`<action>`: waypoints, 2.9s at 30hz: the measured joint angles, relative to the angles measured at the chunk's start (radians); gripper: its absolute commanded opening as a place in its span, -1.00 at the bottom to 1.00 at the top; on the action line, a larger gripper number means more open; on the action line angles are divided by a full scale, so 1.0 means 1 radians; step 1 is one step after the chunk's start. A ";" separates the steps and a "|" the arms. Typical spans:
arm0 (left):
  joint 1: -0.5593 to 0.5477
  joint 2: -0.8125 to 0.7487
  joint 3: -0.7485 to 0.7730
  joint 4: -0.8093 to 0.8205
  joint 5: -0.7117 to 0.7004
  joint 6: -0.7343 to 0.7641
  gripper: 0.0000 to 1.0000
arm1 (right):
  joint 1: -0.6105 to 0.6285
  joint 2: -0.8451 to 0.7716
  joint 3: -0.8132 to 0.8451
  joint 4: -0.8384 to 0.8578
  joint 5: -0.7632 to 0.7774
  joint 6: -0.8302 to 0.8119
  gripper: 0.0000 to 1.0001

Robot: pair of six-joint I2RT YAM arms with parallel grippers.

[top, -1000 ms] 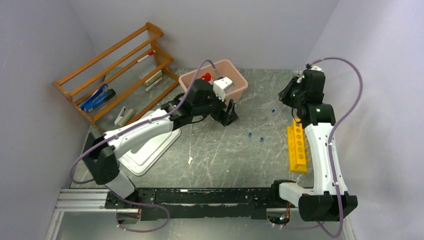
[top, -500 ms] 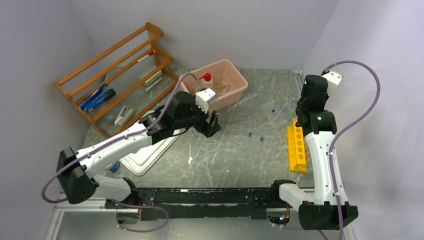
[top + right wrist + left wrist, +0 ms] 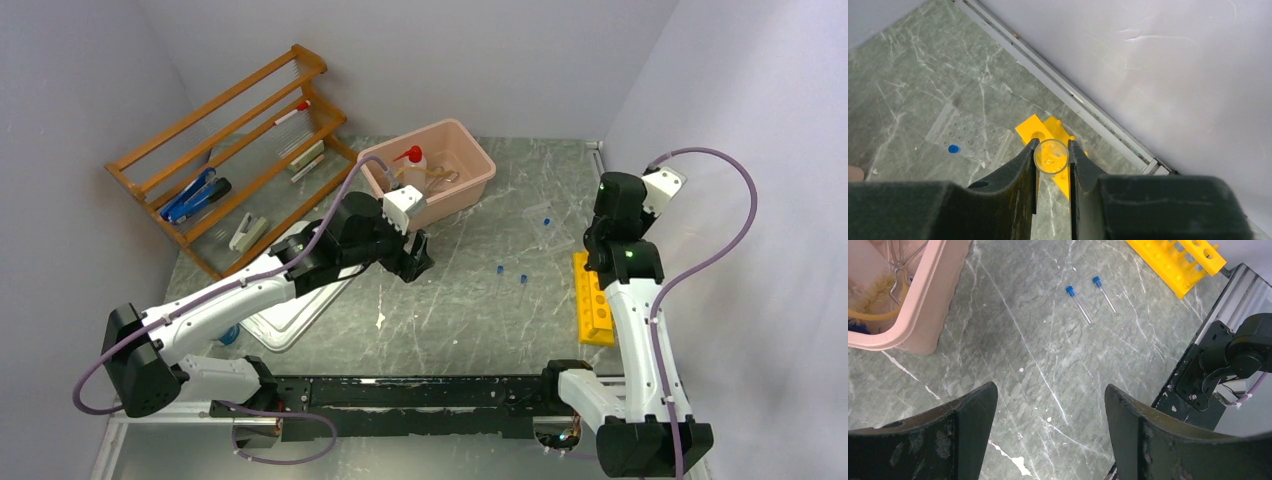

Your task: Organize the chemistry lab equipment

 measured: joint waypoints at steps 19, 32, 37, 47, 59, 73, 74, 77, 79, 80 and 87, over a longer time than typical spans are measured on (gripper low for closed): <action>0.000 -0.021 -0.023 0.000 -0.057 0.011 0.64 | 0.000 -0.059 -0.192 0.163 -0.018 -0.007 -0.76; 0.000 -0.016 -0.026 -0.014 -0.078 0.015 0.64 | -0.057 0.021 -0.219 0.388 -0.001 -0.006 -0.77; 0.000 0.002 -0.026 -0.019 -0.080 0.015 0.64 | -0.087 0.026 -0.256 0.419 -0.032 0.011 -0.77; 0.000 0.035 -0.026 -0.035 -0.081 0.019 0.63 | -0.126 0.107 -0.307 0.488 -0.112 0.032 -0.77; 0.000 0.064 0.006 -0.059 -0.084 0.022 0.63 | -0.140 0.285 -0.307 0.735 -0.215 0.027 -0.77; 0.001 0.080 0.012 -0.068 -0.113 0.022 0.63 | -0.149 0.408 -0.244 0.806 -0.273 -0.040 -0.73; 0.002 0.082 0.012 -0.068 -0.114 0.022 0.63 | -0.149 0.409 -0.241 0.804 -0.276 -0.048 -0.72; 0.005 0.083 0.012 -0.068 -0.114 0.022 0.63 | -0.149 0.421 -0.230 0.800 -0.288 -0.068 -0.72; 0.005 0.084 0.012 -0.068 -0.114 0.022 0.63 | -0.149 0.437 -0.219 0.798 -0.293 -0.079 -0.71; 0.005 0.084 0.012 -0.068 -0.114 0.022 0.63 | -0.149 0.447 -0.212 0.794 -0.296 -0.082 -0.70; 0.006 0.084 0.012 -0.068 -0.114 0.022 0.63 | -0.148 0.482 -0.192 0.780 -0.308 -0.105 -0.57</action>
